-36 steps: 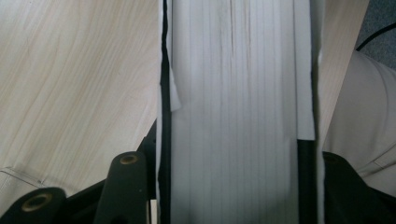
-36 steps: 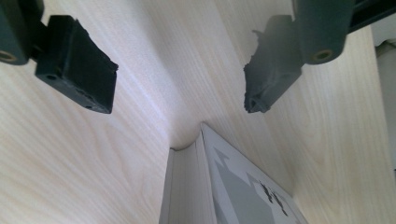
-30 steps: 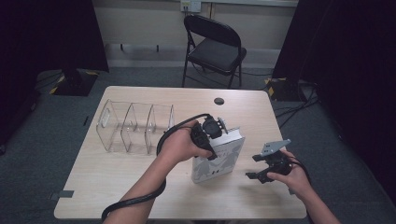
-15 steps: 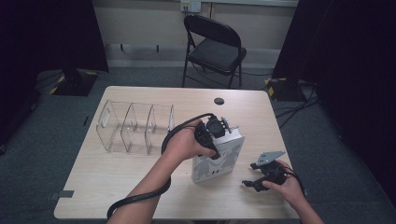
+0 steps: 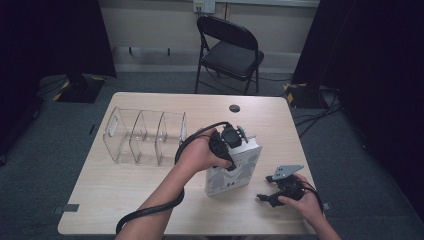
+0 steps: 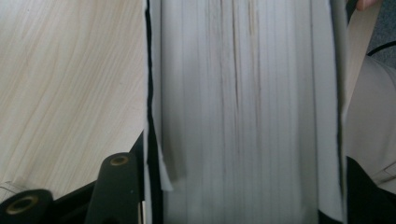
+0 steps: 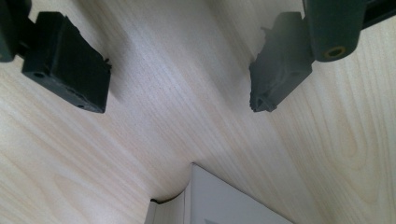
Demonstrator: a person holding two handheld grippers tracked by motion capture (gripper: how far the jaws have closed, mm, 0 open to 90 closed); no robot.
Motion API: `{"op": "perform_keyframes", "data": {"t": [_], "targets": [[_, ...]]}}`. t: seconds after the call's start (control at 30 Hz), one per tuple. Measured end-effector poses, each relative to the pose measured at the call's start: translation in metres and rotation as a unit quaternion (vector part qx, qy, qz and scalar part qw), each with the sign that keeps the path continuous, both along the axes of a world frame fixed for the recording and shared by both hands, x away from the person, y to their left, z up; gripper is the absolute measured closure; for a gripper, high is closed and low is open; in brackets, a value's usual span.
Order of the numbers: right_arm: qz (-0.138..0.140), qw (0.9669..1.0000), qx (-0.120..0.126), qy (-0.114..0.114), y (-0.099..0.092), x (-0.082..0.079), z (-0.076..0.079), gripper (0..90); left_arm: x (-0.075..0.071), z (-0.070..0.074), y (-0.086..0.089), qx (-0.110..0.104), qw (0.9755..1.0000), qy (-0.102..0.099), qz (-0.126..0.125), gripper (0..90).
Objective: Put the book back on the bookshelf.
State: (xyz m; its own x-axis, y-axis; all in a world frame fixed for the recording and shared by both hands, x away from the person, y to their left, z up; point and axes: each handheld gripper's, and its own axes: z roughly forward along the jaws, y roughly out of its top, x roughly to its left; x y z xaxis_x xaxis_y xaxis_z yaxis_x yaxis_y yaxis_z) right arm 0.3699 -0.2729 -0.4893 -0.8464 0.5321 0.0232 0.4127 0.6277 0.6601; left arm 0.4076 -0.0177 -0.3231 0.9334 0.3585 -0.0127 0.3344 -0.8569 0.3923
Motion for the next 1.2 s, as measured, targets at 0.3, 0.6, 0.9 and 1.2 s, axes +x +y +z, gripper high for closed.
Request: {"op": "perform_keyframes", "data": {"t": [0.3,0.6,0.9,1.2], "targets": [[-0.006,0.9998,0.009,-0.017,0.001,-0.004,-0.004,16.0,0.001,0.0,0.0,0.004,1.0,-0.001,-0.002,46.1],[-0.013,0.9991,0.028,-0.029,0.0,-0.004,-0.008,14.8,0.001,-0.003,-0.001,-0.002,1.0,-0.001,0.0,42.2],[-0.015,0.9986,0.037,-0.035,-0.001,-0.005,-0.011,13.7,-0.001,-0.004,-0.004,0.019,0.9998,0.004,0.006,45.6],[-0.016,0.9986,0.037,-0.035,-0.001,-0.004,-0.011,13.6,-0.004,0.0,-0.004,0.02,0.9979,0.025,0.057,51.8]]}}
